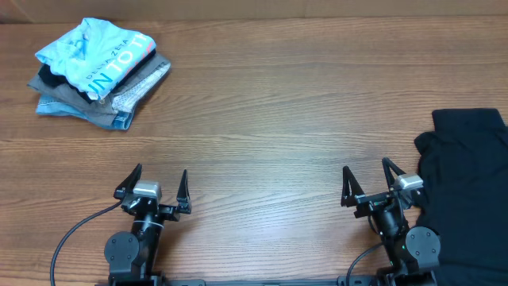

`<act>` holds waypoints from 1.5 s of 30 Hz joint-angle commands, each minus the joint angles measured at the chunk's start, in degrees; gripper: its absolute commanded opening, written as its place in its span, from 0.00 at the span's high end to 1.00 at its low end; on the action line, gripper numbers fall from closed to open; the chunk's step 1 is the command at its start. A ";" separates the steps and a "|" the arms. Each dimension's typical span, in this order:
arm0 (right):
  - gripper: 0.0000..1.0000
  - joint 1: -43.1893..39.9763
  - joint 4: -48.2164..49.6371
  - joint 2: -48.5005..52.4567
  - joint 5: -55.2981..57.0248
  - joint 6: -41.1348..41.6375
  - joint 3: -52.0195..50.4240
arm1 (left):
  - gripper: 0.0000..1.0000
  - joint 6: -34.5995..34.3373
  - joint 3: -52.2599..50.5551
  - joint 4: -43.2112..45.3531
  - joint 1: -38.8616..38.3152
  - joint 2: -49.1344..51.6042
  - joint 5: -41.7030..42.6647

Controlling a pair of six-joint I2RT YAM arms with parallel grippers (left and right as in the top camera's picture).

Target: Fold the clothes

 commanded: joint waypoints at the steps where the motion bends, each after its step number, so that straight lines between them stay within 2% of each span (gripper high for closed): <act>1: 0.00 -0.33 0.28 -0.68 -0.33 -0.24 -0.59 | 0.00 0.85 -0.20 0.02 0.24 -0.66 -0.31; 45: 0.00 -0.33 0.26 -0.68 -0.35 -0.20 -0.59 | 0.00 -0.37 -0.20 -0.02 0.24 -0.66 -0.17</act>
